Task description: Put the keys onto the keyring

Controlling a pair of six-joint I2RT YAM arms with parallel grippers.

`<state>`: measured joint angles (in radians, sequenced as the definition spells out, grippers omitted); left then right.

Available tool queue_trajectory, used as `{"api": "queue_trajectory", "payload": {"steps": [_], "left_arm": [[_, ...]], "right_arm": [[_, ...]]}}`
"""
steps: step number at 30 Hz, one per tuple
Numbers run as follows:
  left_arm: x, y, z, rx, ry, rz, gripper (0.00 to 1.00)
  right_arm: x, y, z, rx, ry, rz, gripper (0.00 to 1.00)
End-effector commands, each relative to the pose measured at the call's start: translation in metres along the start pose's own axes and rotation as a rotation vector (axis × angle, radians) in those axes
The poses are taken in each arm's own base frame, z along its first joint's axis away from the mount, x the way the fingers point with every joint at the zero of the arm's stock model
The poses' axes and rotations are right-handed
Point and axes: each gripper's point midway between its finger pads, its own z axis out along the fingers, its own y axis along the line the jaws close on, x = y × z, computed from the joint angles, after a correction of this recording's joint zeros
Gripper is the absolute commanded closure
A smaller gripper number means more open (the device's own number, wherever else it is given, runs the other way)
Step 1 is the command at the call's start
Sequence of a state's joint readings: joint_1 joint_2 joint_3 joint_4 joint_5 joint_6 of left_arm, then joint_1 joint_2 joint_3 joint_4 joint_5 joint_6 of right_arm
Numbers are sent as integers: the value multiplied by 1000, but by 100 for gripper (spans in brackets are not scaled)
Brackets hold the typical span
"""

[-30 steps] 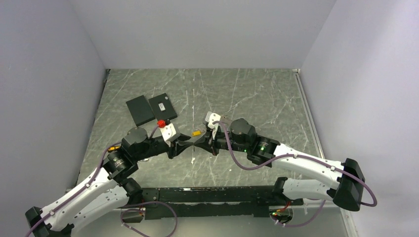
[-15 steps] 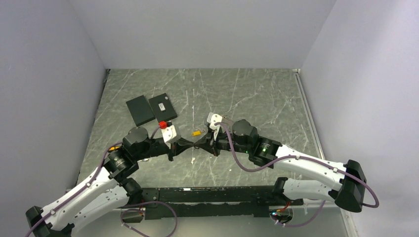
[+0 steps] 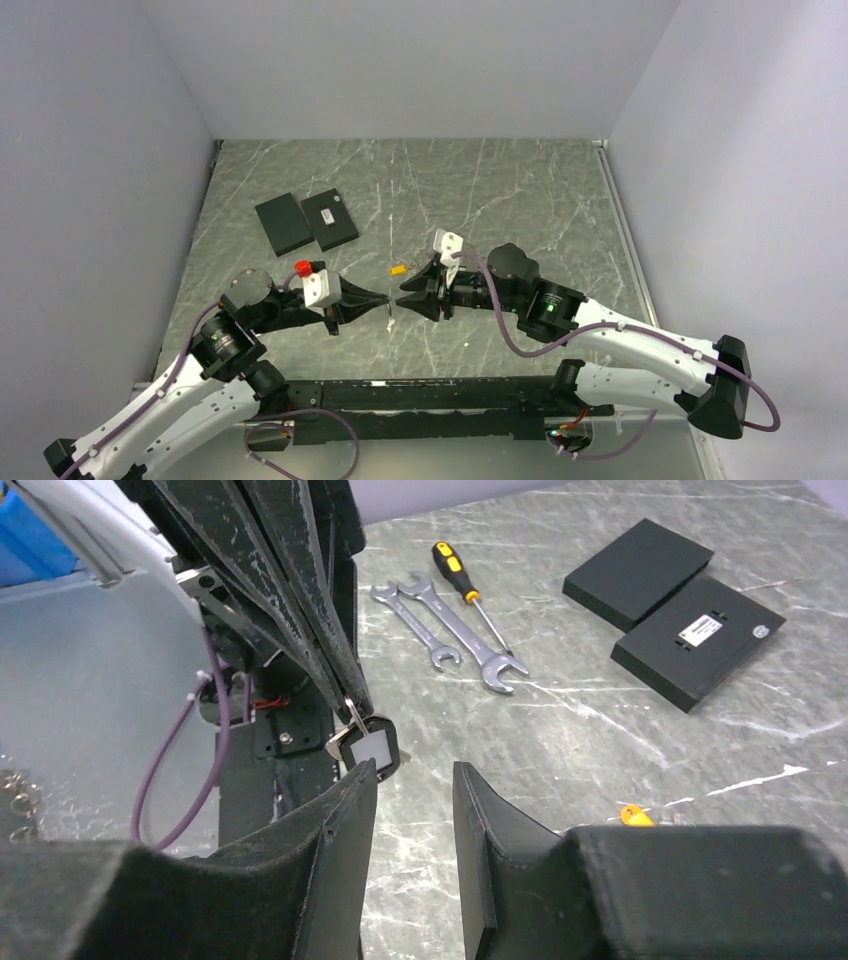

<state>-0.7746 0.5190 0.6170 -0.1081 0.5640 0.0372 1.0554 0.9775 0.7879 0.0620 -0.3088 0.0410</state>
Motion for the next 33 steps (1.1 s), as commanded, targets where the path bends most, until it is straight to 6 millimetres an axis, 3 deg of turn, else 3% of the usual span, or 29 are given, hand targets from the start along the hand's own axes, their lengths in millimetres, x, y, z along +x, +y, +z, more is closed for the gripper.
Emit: {"api": "queue_trajectory", "payload": {"steps": [1, 9, 21, 33], "left_arm": [[-22, -10, 0, 56, -94, 41, 100], [-21, -15, -1, 86, -94, 59, 100], [-22, -20, 2, 121, -111, 49, 100], [-23, -22, 6, 138, -133, 16, 100]], "right_arm": [[-18, 18, -3, -97, -44, -44, 64], [-25, 35, -9, -186, -43, -54, 66], [-39, 37, -12, -192, -67, -58, 65], [-44, 45, -12, -232, -69, -51, 75]]}}
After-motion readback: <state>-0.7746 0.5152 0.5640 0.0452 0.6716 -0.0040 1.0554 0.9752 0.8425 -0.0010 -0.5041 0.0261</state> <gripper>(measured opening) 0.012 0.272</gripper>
